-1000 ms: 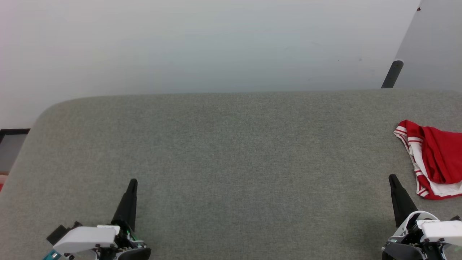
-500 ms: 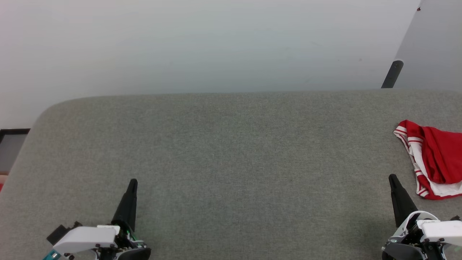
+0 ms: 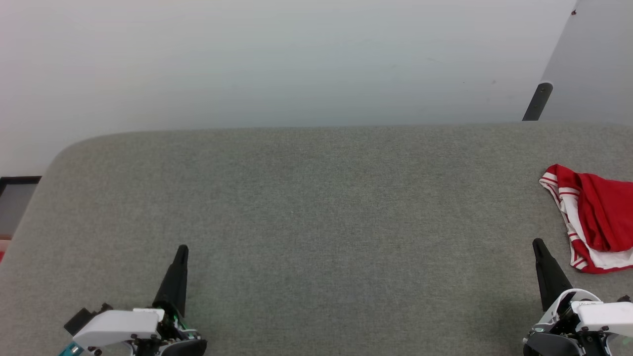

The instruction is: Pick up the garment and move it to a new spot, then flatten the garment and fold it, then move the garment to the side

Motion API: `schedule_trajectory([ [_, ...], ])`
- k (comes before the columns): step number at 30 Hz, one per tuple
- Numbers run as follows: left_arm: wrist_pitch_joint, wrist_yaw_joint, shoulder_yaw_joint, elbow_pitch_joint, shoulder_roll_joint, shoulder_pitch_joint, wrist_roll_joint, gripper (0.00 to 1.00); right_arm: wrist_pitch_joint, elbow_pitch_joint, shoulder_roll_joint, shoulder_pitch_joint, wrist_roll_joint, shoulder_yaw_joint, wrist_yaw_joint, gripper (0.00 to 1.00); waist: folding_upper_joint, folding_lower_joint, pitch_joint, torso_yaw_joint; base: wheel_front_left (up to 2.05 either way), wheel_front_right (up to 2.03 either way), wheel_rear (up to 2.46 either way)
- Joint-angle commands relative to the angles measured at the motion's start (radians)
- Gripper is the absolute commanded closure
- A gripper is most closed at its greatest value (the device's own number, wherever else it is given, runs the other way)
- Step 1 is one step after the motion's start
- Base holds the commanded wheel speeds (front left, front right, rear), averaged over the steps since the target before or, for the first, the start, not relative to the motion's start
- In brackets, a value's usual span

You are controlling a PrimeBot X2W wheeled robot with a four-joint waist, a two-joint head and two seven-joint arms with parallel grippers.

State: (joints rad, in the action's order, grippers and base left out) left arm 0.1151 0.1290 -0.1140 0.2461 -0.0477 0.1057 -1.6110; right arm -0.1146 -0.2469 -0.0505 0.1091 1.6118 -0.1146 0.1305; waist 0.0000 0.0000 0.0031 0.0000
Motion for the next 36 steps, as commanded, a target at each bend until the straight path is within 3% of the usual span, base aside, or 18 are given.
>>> schedule_trajectory([
  [1, 0.001, 0.005, -0.001, 0.001, -0.001, 0.010, -0.004, 1.00, 0.001, 0.000, 0.003, 0.003, 0.002, 0.001, 0.000, 1.00, 0.0000, 0.0000, 0.000, 0.000, 0.00, 0.00, 0.00],
  [36, 0.001, 0.005, -0.001, 0.001, -0.001, 0.010, -0.004, 1.00, 0.001, 0.000, 0.003, 0.003, 0.002, 0.001, 0.000, 1.00, 0.0000, 0.0000, 0.000, 0.000, 0.00, 0.00, 0.00],
])
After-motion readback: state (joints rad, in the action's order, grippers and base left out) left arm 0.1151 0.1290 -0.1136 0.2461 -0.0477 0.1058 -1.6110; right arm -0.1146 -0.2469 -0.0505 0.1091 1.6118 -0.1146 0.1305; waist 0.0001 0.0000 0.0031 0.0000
